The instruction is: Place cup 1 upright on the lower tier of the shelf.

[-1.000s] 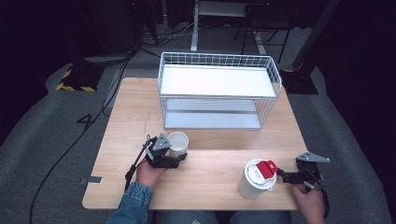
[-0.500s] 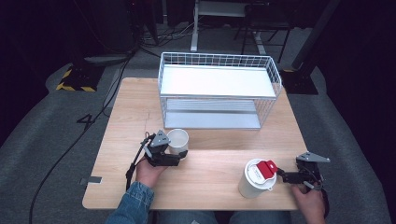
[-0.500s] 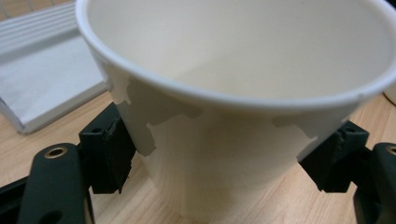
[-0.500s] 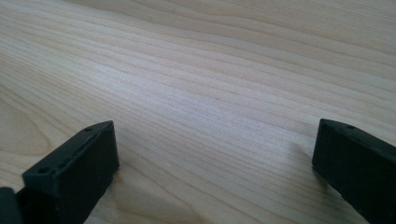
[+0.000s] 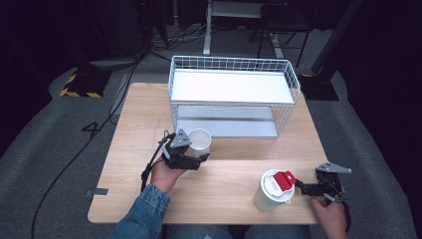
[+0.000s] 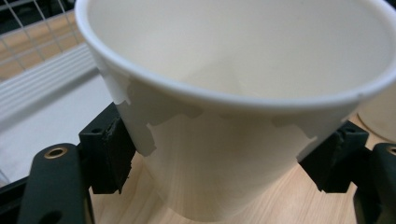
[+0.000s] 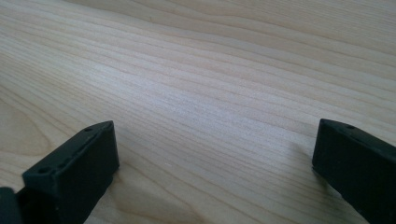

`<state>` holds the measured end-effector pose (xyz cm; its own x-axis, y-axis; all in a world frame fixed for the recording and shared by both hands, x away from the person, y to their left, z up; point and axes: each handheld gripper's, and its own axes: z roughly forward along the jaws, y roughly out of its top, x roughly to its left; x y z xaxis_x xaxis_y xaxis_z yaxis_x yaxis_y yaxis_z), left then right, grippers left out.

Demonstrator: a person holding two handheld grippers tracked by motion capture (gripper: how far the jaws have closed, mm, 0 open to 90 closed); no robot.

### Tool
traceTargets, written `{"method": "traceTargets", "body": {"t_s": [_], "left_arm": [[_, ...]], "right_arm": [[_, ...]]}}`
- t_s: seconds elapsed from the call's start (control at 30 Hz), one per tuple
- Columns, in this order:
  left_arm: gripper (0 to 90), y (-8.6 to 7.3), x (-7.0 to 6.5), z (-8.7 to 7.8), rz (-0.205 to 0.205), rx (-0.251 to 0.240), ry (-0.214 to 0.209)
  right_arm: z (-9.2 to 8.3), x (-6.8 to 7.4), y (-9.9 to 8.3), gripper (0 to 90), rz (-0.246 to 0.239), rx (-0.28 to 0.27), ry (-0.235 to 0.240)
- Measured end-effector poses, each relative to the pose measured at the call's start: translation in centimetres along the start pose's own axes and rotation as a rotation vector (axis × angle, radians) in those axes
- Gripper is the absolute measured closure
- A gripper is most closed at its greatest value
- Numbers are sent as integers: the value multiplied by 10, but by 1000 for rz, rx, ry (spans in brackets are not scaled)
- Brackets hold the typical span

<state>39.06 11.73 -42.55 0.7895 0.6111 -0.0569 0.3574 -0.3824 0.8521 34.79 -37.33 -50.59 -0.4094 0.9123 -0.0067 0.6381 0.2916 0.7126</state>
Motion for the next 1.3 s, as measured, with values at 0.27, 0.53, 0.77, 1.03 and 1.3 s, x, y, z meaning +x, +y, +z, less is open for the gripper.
{"method": "traceTargets", "body": {"t_s": [0.27,0.53,0.77,1.03,1.3], "left_arm": [[224,24,-3,13,23,3,-20],[224,35,-5,24,35,-3,-21],[223,42,-6,35,38,-39,-24],[223,43,-1,51,14,-50,9],[222,44,4,68,-35,-63,75]], "right_arm": [[0,0,0,4,0,0,0],[0,0,0,4,0,0,0],[0,0,0,5,0,0,0],[0,0,0,5,0,0,0],[0,0,0,7,-1,-1,2]]}}
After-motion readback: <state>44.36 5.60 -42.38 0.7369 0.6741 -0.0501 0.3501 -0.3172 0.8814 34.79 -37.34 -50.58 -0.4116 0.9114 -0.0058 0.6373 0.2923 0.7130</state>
